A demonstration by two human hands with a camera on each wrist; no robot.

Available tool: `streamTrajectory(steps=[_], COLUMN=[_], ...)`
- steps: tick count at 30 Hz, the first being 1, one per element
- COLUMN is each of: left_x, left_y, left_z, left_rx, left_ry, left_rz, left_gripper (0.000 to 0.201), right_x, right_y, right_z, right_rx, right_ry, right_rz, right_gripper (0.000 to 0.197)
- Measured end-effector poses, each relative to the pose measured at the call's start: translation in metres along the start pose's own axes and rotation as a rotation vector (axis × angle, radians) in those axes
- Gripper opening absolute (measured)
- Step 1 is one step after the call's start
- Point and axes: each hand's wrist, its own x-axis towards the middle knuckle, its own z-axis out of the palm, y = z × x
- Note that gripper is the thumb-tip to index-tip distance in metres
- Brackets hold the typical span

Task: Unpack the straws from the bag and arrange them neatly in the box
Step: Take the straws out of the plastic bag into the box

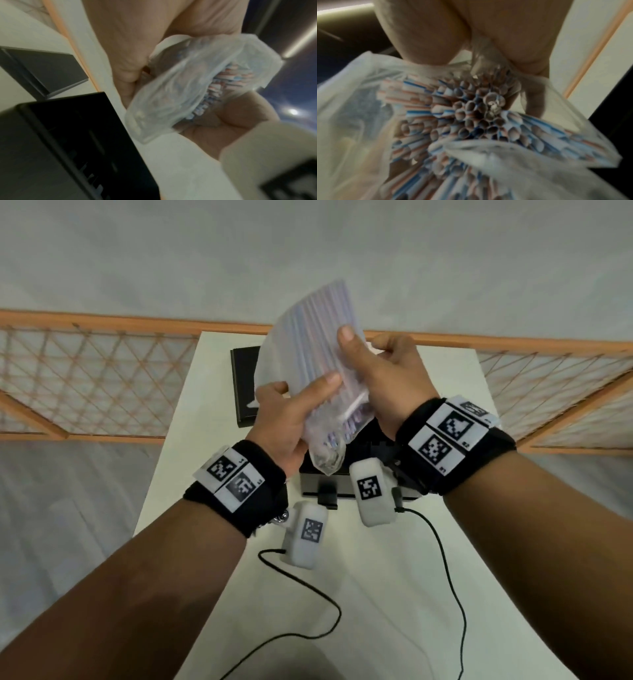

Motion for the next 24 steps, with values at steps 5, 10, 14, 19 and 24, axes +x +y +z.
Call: streamTrajectory(steps=[5,10,14,19,24], left_x=[0.008,0.013,0.015,0.017,0.011], left_y=[-0.010,-0.020,-0.030,-0.039,-0.034], left_z=[0.002,0.005,0.003,0.001,0.002], left_rx=[0.077,0.240,0.583,0.653,0.664], left_ry=[0.114,-0.041,-0.106,-0.108,-0.103], left_rz=[0.049,0.003,0.038,0.027,-0.010], left_gripper=[0.151,0.145,0.145,0.140,0.141], right_x=[0.003,0.006,0.001,-0.004,-0.004], right_y=[0.002,0.023,0.052,0.072,0.075], right_z=[-0.015,-0.026,-0.037,-0.038,-0.038], right_rx=[-0.016,-0.074,-0.105,-0.023,-0.059], right_ry=[-0.165,-0.405,-0.357,-0.287,-0.270], right_rz=[0.127,0.097,0.050,0.067,0.067], right_gripper=[0.080,0.073,0.072,0.094,0.097])
